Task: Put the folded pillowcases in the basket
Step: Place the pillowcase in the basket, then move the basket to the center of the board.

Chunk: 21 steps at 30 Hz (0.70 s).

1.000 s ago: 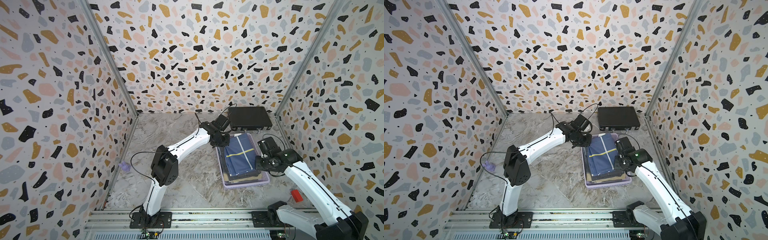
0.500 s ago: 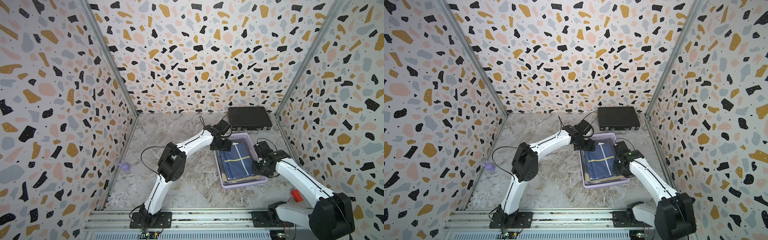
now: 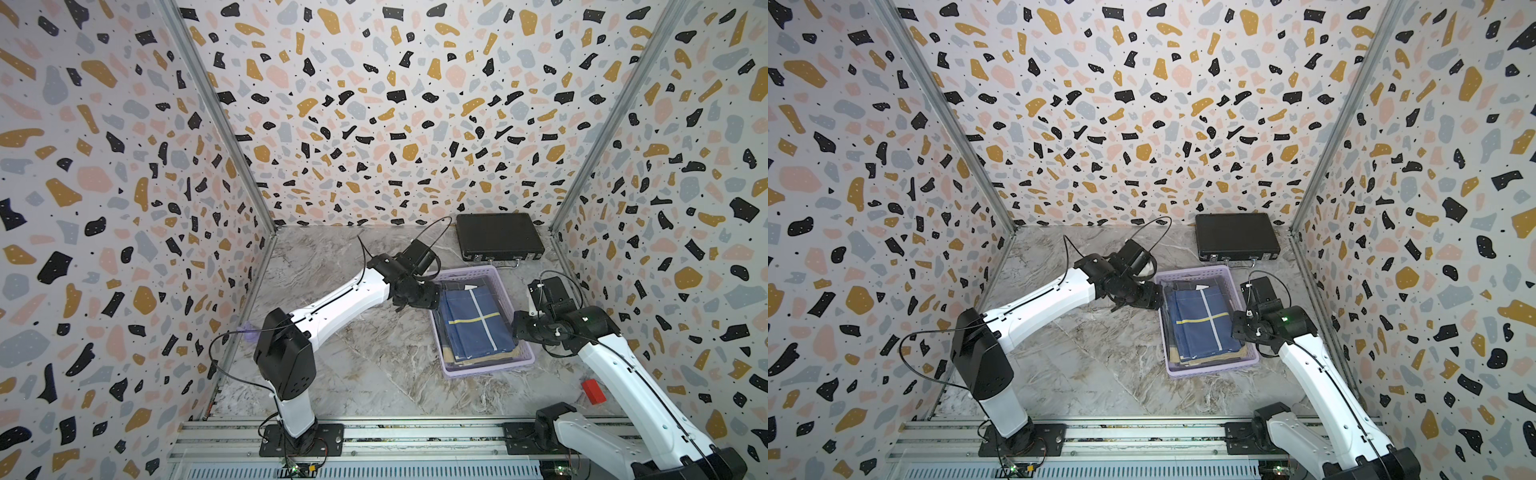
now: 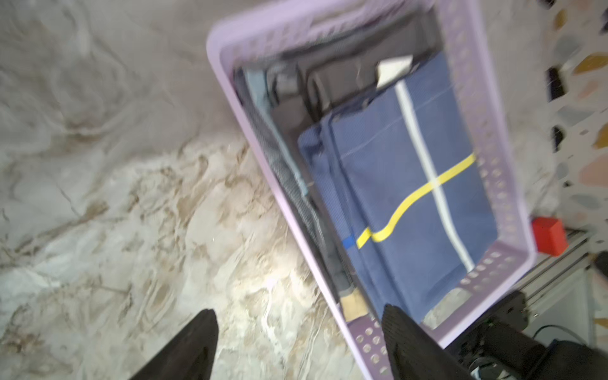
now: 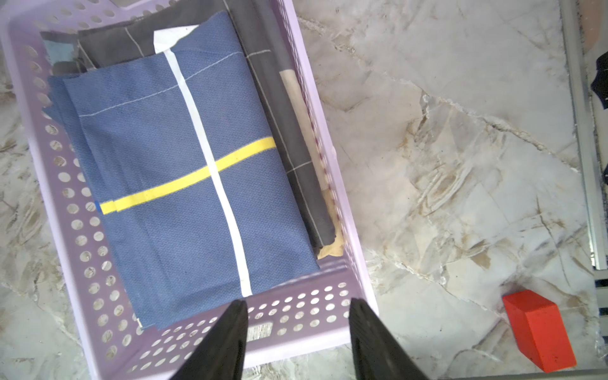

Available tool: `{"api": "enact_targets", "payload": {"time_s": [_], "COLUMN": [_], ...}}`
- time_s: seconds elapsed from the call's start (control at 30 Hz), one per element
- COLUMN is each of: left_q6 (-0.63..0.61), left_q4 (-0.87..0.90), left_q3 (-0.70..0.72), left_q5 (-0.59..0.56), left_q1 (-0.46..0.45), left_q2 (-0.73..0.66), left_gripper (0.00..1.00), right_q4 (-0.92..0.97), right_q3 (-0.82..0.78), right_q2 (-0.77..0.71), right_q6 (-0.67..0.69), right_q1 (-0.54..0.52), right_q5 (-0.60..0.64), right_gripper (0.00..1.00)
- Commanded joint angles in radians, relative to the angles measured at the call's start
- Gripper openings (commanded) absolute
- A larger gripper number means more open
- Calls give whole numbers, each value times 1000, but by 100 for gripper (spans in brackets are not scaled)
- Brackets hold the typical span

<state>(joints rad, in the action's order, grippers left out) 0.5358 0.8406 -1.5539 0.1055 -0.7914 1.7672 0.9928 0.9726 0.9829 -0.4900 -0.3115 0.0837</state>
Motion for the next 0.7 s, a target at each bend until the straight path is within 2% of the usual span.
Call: {"api": "enact_targets", "payload": {"time_s": [0.0, 0.3, 0.47, 0.53, 0.67], "left_q6": [9, 104, 125, 125, 139], "left_q4": [48, -70, -119, -137, -142], "left_q3": [65, 119, 150, 159, 175], "left_q5": [-17, 22, 30, 41, 30], "left_q1": [-32, -66, -75, -74, -76], "left_q2": [9, 3, 21, 42, 86], "left_gripper": [84, 85, 82, 80, 69], "right_q4": [40, 23, 40, 43, 59], "right_q3": [21, -20, 1, 6, 38], "right_q2": [-11, -30, -31, -42, -35], "right_q6": [22, 35, 42, 39, 40], "right_q1": [3, 3, 3, 3, 2], "right_q5": [-5, -39, -44, -40, -41], "right_gripper": [55, 55, 55, 55, 54]}}
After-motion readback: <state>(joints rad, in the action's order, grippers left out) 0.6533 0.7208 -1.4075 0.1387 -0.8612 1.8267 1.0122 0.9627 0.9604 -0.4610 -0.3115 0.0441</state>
